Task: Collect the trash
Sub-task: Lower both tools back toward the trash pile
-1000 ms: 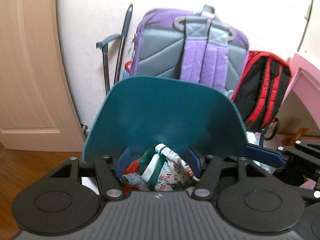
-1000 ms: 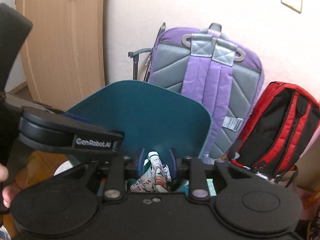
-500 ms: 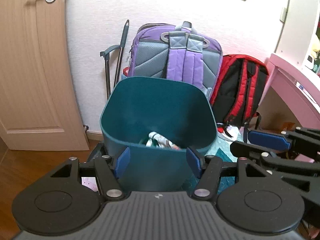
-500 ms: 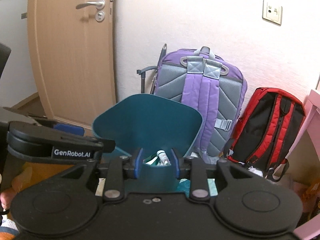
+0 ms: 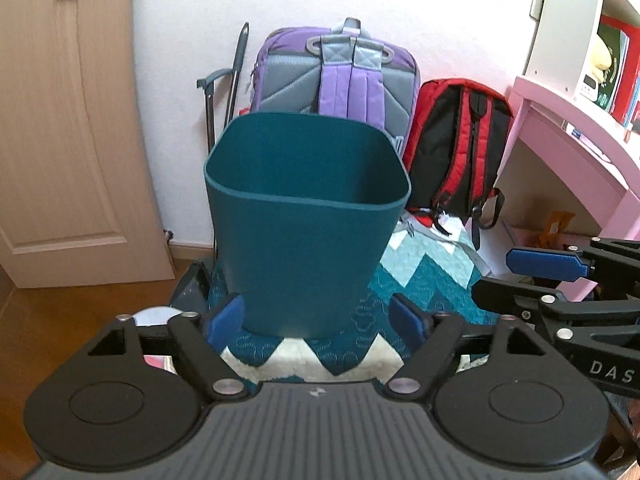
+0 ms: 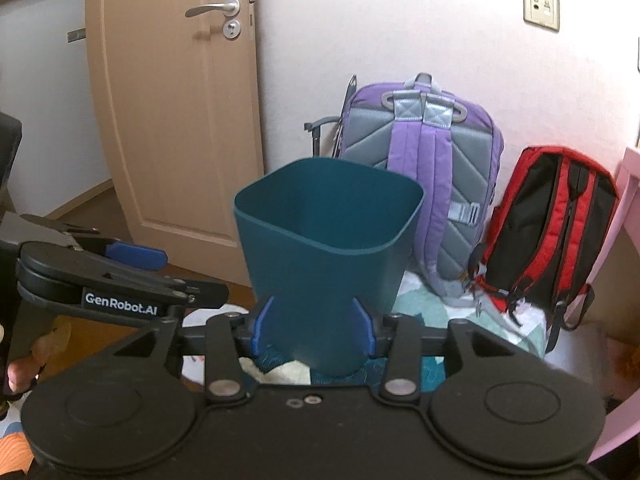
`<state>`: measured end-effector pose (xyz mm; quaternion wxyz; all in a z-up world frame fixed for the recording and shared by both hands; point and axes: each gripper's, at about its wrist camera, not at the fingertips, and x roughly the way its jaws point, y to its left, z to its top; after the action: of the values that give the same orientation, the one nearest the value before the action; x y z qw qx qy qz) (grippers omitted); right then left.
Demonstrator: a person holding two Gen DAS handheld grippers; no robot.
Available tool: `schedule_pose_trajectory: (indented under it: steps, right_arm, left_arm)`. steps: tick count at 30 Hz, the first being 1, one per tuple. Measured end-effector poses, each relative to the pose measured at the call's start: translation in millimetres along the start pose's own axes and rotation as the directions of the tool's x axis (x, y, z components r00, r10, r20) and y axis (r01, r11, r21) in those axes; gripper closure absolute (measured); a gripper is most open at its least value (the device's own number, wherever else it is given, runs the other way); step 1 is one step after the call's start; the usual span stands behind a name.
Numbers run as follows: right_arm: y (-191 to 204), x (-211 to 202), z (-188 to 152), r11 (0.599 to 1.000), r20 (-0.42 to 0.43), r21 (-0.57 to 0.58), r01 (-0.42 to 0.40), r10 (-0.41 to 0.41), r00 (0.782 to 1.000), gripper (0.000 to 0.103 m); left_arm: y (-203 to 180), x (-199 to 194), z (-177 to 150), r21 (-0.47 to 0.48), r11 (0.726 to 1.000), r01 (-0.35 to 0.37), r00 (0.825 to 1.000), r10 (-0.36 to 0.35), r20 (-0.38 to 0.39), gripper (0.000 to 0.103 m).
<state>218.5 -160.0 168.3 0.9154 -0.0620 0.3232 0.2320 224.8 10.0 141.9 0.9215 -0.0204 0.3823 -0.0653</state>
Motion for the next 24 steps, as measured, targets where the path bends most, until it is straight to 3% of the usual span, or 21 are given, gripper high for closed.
schedule_pose_trajectory:
  steps: [4, 11, 15, 19, 24]
  right_arm:
    - [-2.1, 2.6, -23.5, 0.999, -0.017, 0.025, -0.026, 0.026, 1.0, 0.055]
    - [-9.4, 37.3, -84.1, 0.996, -0.091, 0.064, -0.067, 0.073, 0.993, 0.054]
    - [-20.3, 72.6, -127.6, 0.993, -0.151, 0.09, -0.077, 0.09, 0.984, 0.053]
    - [-25.7, 112.6, -168.7, 0.99, -0.236, 0.116, -0.083, 0.108, 0.966, 0.054]
    - [-35.2, 165.8, -213.1, 0.984, -0.331, 0.166, -0.065, 0.117, 0.936, 0.054]
  left_arm:
    - [0.2, 4.2, -20.6, 0.007, 1.0, -0.006, 1.0, 0.006, -0.001, 0.018]
    - [6.4, 40.3, -66.9, 0.014, 1.0, -0.013, 0.999, 0.014, -0.03, 0.0]
    - [14.7, 86.3, -102.6, -0.009, 1.0, -0.026, 0.992, 0.024, -0.125, 0.0]
    - [29.6, 140.9, -145.4, -0.092, 0.994, -0.066, 0.968, 0.042, -0.247, 0.0]
    - [44.6, 203.6, -194.8, -0.167, 0.976, -0.14, 0.924, 0.068, -0.377, 0.0]
